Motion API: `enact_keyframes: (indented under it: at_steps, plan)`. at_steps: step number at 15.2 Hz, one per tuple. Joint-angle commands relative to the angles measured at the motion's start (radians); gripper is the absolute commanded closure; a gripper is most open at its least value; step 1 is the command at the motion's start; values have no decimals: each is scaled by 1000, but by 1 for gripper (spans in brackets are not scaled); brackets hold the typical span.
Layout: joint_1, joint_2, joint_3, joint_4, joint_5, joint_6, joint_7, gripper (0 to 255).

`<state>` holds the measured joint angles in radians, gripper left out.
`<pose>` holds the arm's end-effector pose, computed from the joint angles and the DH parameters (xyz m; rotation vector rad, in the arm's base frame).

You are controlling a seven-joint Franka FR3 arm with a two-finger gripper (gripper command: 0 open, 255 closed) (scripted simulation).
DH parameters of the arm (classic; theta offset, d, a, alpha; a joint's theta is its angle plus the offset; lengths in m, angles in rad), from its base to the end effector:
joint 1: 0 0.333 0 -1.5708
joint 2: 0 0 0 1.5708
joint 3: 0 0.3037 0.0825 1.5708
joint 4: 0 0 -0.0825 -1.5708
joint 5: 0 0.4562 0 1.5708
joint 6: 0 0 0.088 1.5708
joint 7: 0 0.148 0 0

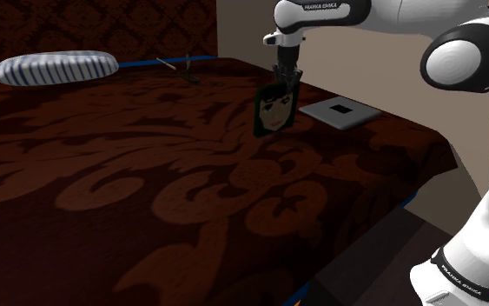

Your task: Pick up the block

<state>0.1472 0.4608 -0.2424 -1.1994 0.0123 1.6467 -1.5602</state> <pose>0.7544 -0.0371 0.4685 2.2629 2.0837 -0.1079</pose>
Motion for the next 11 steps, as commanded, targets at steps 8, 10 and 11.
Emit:
enact_keyframes:
  at_steps: [8,10,11]
  plan:
    - [-21,57,0,217,12,-158,-12,255]
    - [-25,69,0,252,15,-181,-14,255]
    - [-25,69,0,252,15,-181,-14,255]
